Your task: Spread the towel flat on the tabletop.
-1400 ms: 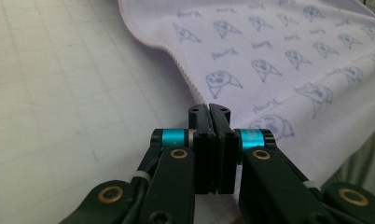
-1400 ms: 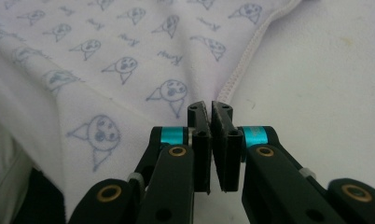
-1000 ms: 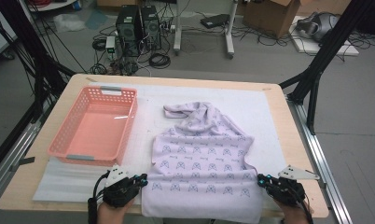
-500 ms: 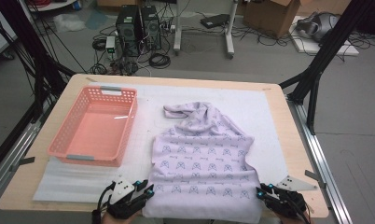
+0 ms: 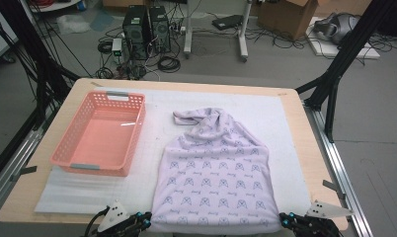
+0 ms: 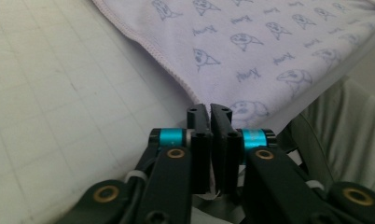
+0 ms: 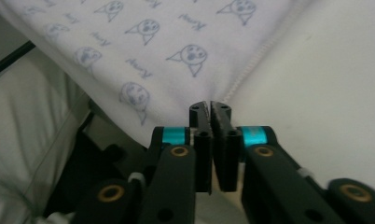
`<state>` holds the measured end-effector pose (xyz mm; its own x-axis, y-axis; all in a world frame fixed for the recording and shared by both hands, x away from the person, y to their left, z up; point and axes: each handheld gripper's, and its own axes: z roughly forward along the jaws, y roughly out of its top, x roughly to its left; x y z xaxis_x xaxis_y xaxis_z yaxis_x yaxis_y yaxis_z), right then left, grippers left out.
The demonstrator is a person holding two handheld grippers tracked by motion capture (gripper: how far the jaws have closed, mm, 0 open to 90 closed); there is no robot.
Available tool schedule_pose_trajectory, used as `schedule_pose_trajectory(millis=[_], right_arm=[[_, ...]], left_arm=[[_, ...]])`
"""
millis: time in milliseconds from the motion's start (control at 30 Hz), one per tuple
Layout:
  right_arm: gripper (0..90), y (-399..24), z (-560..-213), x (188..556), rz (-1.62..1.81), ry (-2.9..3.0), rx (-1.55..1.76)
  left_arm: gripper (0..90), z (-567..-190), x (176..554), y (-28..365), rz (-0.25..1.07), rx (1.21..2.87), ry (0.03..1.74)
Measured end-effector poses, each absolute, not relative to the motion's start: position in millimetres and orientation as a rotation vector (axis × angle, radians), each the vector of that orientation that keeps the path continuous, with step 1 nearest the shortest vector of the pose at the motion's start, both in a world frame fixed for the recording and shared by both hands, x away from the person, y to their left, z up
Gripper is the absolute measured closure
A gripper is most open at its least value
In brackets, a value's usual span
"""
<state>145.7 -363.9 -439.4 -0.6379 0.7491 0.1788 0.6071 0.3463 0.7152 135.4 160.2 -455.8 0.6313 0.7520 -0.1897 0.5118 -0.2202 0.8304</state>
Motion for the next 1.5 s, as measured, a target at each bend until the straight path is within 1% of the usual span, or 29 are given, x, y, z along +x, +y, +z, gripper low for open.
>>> schedule_pose_trajectory(millis=[33,67,100,133,233,367,400,433,467,500,533,567,600,767,1033,1067,1100,1133,1167,1200,1267,1367,1400,1433,1467,1500], right_arm=[[73.5,-362,-441,147,1.161,2.415,1.239],[68.4,-362,-441,150,1.167,2.401,1.247],[65.8,-362,-440,155,1.191,2.364,1.269],[63.3,-361,-438,159,1.203,2.339,1.28],[61.7,-354,-436,173,1.163,2.243,1.311],[61.7,-342,-443,190,1.056,2.249,1.324],[62.8,-339,-445,193,1.026,2.252,1.327],[65.8,-339,-446,193,1.025,2.239,1.324],[69.8,-339,-445,193,1.016,2.237,1.323],[80.6,-339,-445,192,1.021,2.242,1.318],[87.0,-340,-445,192,1.045,2.268,1.311],[87.5,-339,-445,191,1.034,2.266,1.296],[88.1,-338,-445,190,1.026,2.267,1.288],[88.8,-349,-445,181,1.097,2.285,1.33],[88.8,-353,-440,157,1.124,2.344,1.265],[88.5,-352,-439,155,1.122,2.354,1.266],[85.5,-350,-439,154,1.127,2.357,1.27],[75.0,-350,-440,155,1.138,2.348,1.275],[67.3,-349,-440,159,1.15,2.33,1.3],[66.3,-348,-439,165,1.168,2.308,1.318],[64.4,-343,-437,176,1.155,2.256,1.321],[65.3,-334,-438,195,1.079,2.199,1.356],[68.1,-332,-440,200,1.043,2.202,1.362],[73.5,-330,-443,205,1.017,2.222,1.362],[78.1,-328,-446,207,1.017,2.229,1.354],[85.2,-329,-445,208,1.037,2.234,1.352]], left_arm=[[59.3,-456,138,160,0.333,1.867,1.015],[51.1,-455,144,161,0.335,1.827,1.024],[50.8,-454,148,160,0.344,1.809,1.027],[48.2,-452,155,158,0.352,1.788,1.031],[48.5,-452,174,148,0.359,1.783,1.049],[49.9,-459,199,134,0.325,1.814,1.076],[50.9,-461,202,131,0.317,1.827,1.083],[51.8,-462,202,129,0.344,1.826,1.074],[57.4,-463,201,127,0.373,1.841,1.068],[64.8,-464,199,125,0.448,1.864,1.049],[80.4,-464,197,126,0.461,1.875,1.02],[86.5,-464,195,125,0.459,1.876,1.026],[87.1,-461,193,126,0.447,1.886,1.047],[87.5,-457,179,137,0.387,1.895,1.075],[87.2,-453,150,150,0.343,1.894,1.035],[85.7,-454,149,151,0.346,1.882,1.035],[78.9,-454,150,152,0.373,1.856,1.058],[67.1,-454,155,153,0.394,1.821,1.087],[60.3,-453,161,154,0.393,1.786,1.11],[58.7,-452,168,154,0.388,1.754,1.126],[57.6,-452,183,152,0.38,1.745,1.13],[55.0,-456,201,141,0.343,1.782,1.129],[54.6,-459,206,136,0.338,1.801,1.13],[54.7,-461,208,132,0.348,1.819,1.114],[55.8,-461,207,129,0.376,1.83,1.101],[64.9,-462,205,126,0.439,1.86,1.085]])
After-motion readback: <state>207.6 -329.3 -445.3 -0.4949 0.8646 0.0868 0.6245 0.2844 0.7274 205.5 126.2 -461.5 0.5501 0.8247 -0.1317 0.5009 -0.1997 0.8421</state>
